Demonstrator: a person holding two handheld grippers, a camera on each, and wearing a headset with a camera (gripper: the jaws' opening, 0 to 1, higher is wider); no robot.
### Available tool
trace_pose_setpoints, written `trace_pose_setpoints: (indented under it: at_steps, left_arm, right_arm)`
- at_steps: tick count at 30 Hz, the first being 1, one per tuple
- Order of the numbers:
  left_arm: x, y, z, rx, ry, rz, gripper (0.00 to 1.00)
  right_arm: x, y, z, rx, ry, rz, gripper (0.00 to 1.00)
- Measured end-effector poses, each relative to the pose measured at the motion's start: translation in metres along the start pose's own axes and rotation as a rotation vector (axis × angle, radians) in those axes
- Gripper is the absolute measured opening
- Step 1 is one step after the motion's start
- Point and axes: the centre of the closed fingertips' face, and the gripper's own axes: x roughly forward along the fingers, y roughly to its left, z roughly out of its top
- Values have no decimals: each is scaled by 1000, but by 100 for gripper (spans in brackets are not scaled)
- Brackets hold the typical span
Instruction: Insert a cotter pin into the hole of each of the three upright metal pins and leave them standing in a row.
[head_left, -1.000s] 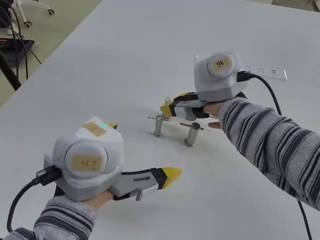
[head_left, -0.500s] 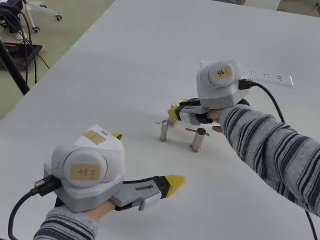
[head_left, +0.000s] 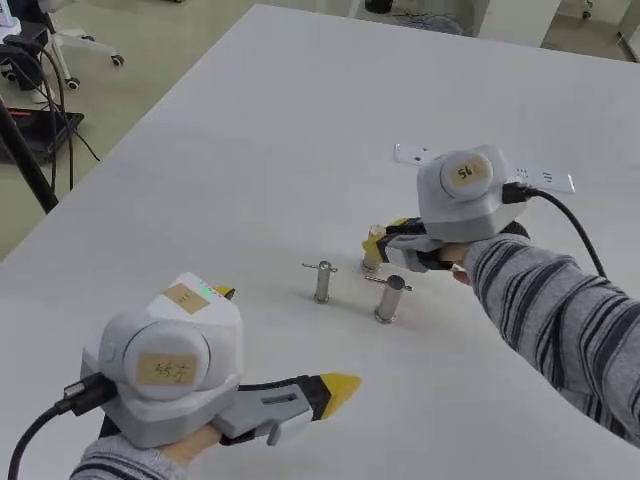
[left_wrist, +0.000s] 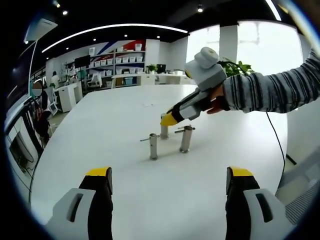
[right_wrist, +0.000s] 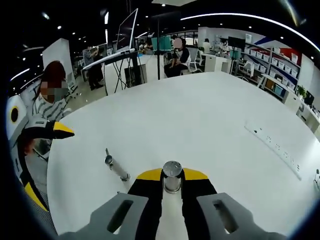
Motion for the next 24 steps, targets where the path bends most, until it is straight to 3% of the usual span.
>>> trace_pose_setpoints:
  at_steps: [14, 24]
  left_arm:
    - [-5, -7, -2, 4, 7, -19, 98]
    - [-8, -12, 1, 16, -1, -34, 98]
  right_arm:
    - [-57, -21, -51, 74, 45, -96, 8]
    - [-89, -15, -74, 107, 61, -132, 8]
